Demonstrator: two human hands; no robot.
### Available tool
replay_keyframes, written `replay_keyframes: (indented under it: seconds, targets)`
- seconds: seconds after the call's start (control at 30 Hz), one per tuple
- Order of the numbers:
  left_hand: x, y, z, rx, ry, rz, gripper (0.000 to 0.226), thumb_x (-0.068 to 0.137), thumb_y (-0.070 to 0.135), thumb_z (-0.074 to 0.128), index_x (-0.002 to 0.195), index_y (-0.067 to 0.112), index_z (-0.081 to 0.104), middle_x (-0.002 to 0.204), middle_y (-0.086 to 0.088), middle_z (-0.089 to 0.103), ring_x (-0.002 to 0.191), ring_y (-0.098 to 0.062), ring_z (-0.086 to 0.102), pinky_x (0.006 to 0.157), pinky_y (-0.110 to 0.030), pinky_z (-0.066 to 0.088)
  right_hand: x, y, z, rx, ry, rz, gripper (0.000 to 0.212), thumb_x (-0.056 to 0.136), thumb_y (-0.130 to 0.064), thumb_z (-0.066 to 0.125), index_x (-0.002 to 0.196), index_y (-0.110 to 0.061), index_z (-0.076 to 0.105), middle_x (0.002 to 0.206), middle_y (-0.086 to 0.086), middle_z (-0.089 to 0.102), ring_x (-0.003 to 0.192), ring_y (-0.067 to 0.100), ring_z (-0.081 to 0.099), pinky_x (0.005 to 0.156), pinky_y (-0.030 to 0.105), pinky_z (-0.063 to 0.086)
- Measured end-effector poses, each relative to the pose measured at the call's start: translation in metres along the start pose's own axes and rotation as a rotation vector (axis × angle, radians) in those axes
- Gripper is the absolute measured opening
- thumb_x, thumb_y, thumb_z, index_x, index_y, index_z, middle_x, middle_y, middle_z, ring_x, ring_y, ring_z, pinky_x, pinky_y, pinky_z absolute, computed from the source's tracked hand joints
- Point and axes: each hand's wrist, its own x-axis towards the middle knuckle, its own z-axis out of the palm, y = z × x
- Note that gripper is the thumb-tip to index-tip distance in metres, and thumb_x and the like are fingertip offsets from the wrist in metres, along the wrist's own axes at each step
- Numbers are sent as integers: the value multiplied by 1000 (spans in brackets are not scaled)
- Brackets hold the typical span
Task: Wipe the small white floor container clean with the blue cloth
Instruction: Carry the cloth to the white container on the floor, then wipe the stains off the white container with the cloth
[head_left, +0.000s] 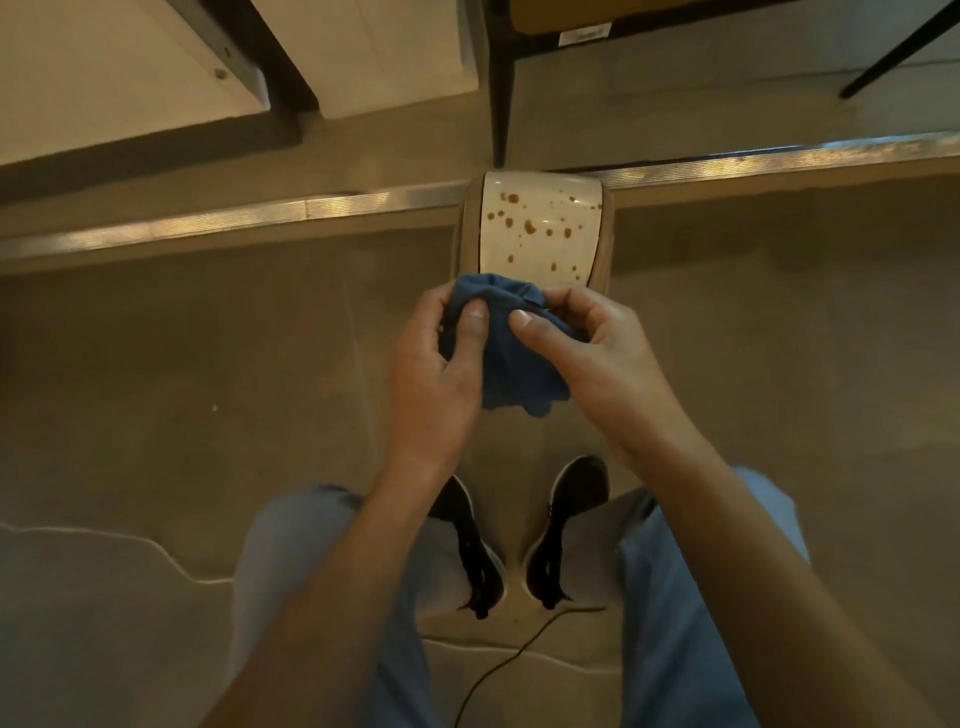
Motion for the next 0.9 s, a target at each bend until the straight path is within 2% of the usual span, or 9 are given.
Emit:
replay_keyframes:
  seconds: [0.2, 0.3, 0.47, 0.6, 0.67, 0.73, 0.9]
  targets:
    - [19, -41, 22, -68, 97, 57, 25, 103, 23, 57, 127, 24, 50, 120, 5, 59, 107, -13, 64, 85, -30, 58, 34, 34, -6, -21, -6, -64, 20, 95, -29, 64, 114, -25, 64, 112, -5, 67, 105, 8, 66, 92, 41, 57]
    - [25, -56, 30, -59, 133, 161, 28, 101, 21, 61, 125, 19, 46, 121, 0, 54, 108, -19, 62, 84, -37, 59, 48, 48, -11, 10, -6, -86, 18, 94, -30, 64, 112, -25, 66, 110, -5, 69, 105, 10, 66, 92, 43, 57]
    - [25, -79, 37, 126, 53, 288, 34, 99, 33, 62, 128, 17, 52, 122, -1, 53, 109, -11, 57, 86, -20, 50, 67, 63, -16, 69, -20, -88, 17, 92, -27, 67, 107, -21, 66, 101, -4, 73, 98, 12, 70, 88, 42, 59]
    - [21, -96, 39, 216, -15, 387, 52, 91, 34, 69, 135, 13, 51, 136, -10, 46, 126, -11, 49, 98, -13, 41, 81, 71, -17, 132, -84, -30, 23, 91, -25, 68, 111, -14, 65, 107, 4, 72, 99, 18, 71, 80, 43, 61]
    - [20, -103, 40, 253, 10, 393, 58, 87, 31, 73, 137, 10, 52, 139, -11, 45, 130, -3, 45, 102, -11, 38, 86, 74, -17, 137, -119, -7, 23, 91, -25, 68, 111, -13, 65, 110, 5, 71, 101, 20, 71, 81, 45, 61]
    - [19, -108, 42, 295, 63, 420, 56, 88, 29, 74, 135, 7, 55, 139, -12, 47, 126, 6, 43, 100, -7, 36, 88, 74, -16, 135, -131, 0, 25, 91, -25, 69, 111, -11, 65, 112, 8, 70, 103, 22, 70, 84, 49, 60]
    - [16, -117, 43, 314, 174, 477, 38, 93, 18, 71, 129, 9, 61, 134, -9, 55, 122, 5, 49, 99, -8, 37, 82, 70, -13, 58, -137, -10, 32, 90, -25, 70, 115, -7, 63, 114, 14, 68, 106, 27, 68, 88, 52, 58]
